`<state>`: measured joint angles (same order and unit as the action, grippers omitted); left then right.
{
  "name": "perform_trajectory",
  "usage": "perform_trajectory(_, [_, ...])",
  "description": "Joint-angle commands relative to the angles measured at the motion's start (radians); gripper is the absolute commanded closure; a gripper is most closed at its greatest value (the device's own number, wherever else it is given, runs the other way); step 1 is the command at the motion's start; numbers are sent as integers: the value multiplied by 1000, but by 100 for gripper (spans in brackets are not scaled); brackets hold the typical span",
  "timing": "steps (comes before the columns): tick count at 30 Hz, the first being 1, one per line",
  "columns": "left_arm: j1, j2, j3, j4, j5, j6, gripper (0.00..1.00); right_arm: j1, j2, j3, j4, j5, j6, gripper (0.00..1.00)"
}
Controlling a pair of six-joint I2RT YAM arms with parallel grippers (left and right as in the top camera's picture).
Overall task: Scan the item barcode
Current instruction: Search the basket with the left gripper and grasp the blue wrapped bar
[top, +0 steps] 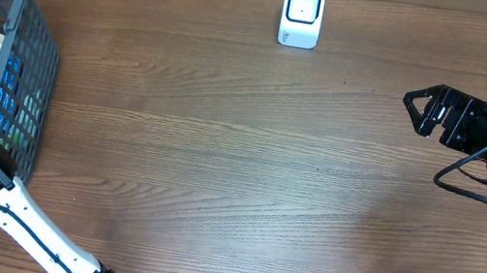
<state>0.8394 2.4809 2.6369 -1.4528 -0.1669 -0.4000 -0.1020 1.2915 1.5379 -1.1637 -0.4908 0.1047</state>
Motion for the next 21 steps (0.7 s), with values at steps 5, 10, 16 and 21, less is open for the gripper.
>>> perform_trajectory(5, [-21,78,1,99,-50,-22,0,6,-5,21,-29,-5,3,0])
perform_trajectory(10, [-34,123,1,126,5,30,0,6,-5,21,-42,-4,3,0])
perform_trajectory(16, [-65,141,1,119,108,148,10,6,-5,21,-35,-4,3,0])
perform_trajectory(21, [-85,154,-3,125,108,158,6,6,-5,21,-36,-4,2,0])
